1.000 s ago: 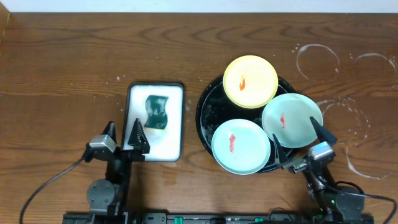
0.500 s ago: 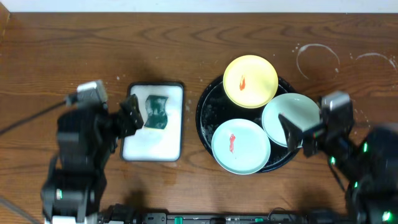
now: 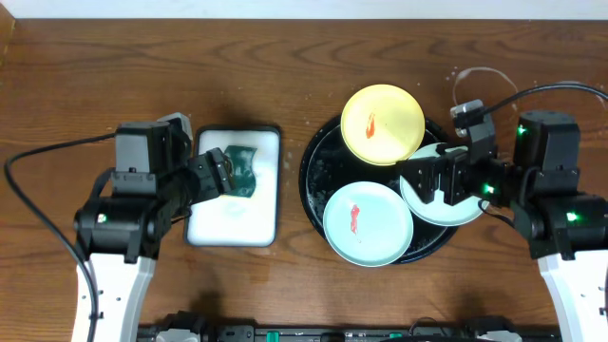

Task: Clean dirty plates on tray and stack at the side

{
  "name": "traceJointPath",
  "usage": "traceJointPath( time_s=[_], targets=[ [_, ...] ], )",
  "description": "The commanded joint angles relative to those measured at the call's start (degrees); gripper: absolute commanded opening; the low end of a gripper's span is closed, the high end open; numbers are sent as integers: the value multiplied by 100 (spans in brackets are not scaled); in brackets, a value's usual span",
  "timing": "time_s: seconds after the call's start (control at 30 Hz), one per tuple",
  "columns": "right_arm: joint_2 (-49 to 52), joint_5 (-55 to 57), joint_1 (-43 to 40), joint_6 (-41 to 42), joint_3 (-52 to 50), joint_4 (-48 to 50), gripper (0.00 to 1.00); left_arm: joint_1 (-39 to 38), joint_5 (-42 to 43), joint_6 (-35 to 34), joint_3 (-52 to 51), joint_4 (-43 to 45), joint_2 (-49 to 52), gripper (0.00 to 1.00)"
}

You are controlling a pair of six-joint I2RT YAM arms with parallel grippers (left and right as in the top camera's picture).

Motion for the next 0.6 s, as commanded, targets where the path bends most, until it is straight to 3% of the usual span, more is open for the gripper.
traceJointPath(
  time_s=[0.0,0.17,0.57],
  targets=[
    [166,232,116,229,120,-61,84,20,153,42,76,-208,203,81],
    [337,1058,382,525,120,-262,81,-17,236,1290,24,-44,634,76],
    [339,1064,859,337,120,-297,82,-96,-188,1134,11,1062,3067,64]
  ],
)
